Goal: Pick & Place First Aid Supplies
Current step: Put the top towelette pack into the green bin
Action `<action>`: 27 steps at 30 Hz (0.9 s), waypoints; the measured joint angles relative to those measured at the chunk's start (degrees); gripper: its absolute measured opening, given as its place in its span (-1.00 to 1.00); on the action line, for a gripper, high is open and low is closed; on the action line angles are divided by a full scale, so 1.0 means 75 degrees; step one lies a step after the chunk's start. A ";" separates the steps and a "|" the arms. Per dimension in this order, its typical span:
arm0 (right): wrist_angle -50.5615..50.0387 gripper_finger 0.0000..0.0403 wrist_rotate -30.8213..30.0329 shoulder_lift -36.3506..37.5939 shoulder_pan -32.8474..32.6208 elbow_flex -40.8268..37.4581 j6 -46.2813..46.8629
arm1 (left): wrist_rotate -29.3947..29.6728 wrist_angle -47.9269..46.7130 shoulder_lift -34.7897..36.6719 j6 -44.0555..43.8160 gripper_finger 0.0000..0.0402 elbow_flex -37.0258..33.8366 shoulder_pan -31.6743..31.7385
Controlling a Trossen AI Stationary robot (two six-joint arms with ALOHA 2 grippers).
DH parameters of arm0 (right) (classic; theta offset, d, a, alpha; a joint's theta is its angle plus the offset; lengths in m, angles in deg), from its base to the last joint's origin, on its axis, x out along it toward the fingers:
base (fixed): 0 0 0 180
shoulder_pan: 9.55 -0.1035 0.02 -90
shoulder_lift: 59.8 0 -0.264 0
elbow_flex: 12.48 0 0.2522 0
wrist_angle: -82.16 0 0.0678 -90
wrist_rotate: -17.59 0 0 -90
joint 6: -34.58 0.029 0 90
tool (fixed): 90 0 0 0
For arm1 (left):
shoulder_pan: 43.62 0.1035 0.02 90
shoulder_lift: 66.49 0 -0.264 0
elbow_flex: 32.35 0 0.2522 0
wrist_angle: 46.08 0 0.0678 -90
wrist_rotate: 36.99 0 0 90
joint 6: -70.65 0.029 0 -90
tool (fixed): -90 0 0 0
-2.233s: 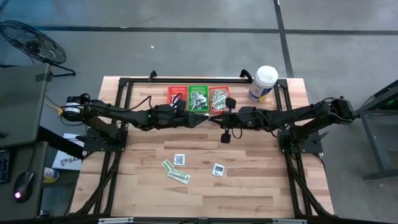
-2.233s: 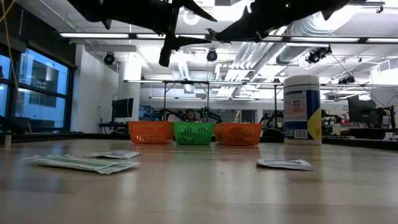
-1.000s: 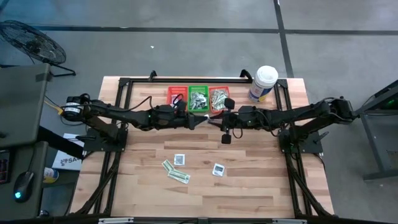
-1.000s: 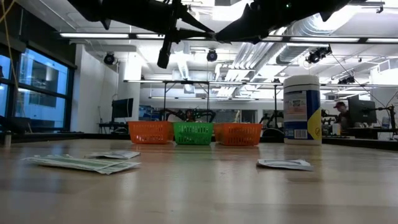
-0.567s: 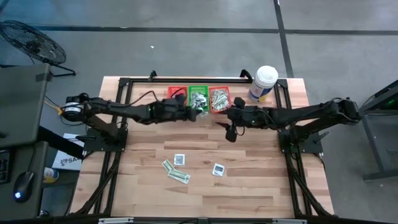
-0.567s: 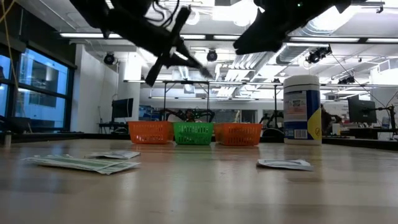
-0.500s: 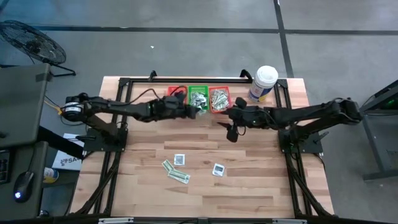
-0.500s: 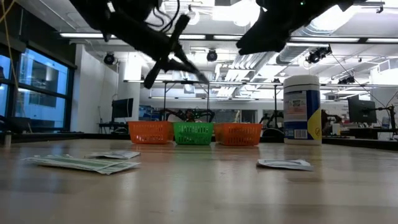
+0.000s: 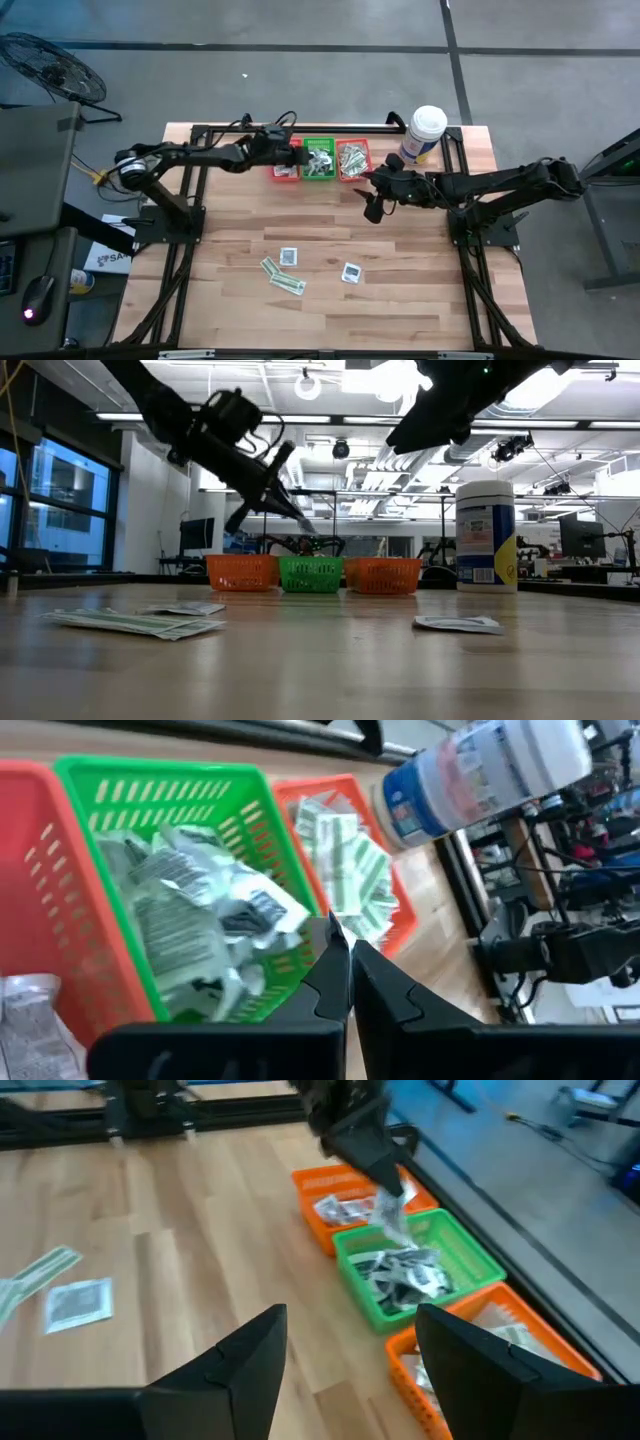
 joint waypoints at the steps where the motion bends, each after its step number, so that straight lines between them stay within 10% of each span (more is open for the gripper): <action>1: -0.0003 0.08 -0.0115 0.0000 0.0005 0.0000 0.0073 | -0.0169 0.0124 -0.0144 0.0022 -1.00 -0.0003 0.0121; 13: -0.0208 0.05 -0.0540 0.0000 0.0394 0.0000 0.0772 | -0.1331 -0.0070 -0.1242 0.1032 -0.89 0.0859 0.0782; 27: -0.0335 0.05 -0.0227 0.0000 0.0840 0.0000 0.1118 | -0.1567 -0.1468 -0.1199 0.2251 0.20 0.1521 0.0773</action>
